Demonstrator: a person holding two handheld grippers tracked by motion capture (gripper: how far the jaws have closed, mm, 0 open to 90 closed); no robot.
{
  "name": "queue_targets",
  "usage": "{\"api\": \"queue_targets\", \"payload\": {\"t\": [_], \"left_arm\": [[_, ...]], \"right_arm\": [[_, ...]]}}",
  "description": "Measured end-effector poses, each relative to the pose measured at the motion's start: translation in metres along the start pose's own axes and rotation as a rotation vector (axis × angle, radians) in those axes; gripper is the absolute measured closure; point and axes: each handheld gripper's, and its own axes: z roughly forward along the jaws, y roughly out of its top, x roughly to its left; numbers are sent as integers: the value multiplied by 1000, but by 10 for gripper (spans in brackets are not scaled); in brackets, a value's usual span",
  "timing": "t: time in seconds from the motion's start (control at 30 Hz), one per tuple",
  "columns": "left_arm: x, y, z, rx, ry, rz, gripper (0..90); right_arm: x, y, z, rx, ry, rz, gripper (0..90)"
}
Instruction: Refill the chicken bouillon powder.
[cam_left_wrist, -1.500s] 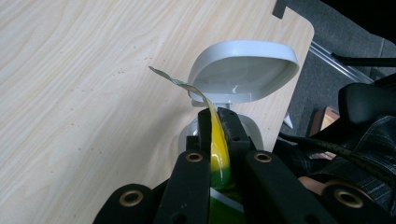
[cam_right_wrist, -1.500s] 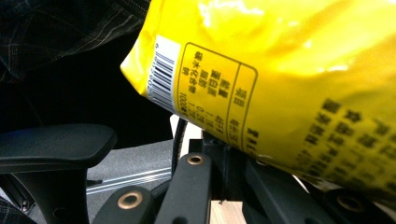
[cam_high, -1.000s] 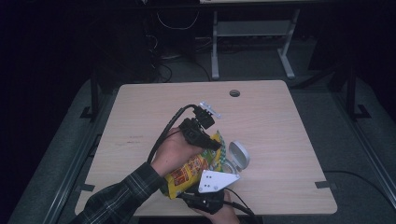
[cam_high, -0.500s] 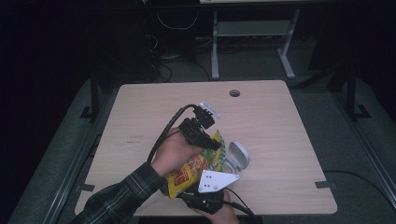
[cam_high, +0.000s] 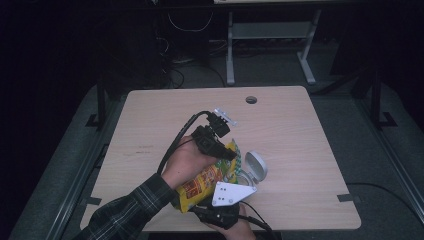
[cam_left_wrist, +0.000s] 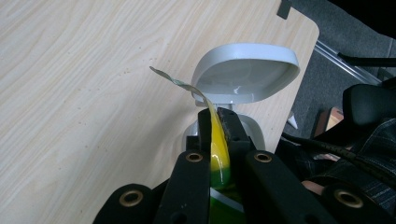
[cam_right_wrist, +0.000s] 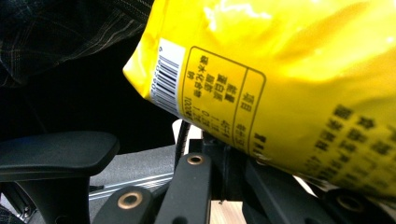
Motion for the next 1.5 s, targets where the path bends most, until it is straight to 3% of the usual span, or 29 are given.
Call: {"api": "queue_targets", "payload": {"t": [1.07, 1.5], "left_arm": [[2, 0, 1, 13, 13, 1, 898], [2, 1, 3, 16, 16, -3, 898]], "right_arm": [[2, 1, 2, 1, 8, -2, 899], [1, 1, 1, -5, 16, 19, 899]]}}
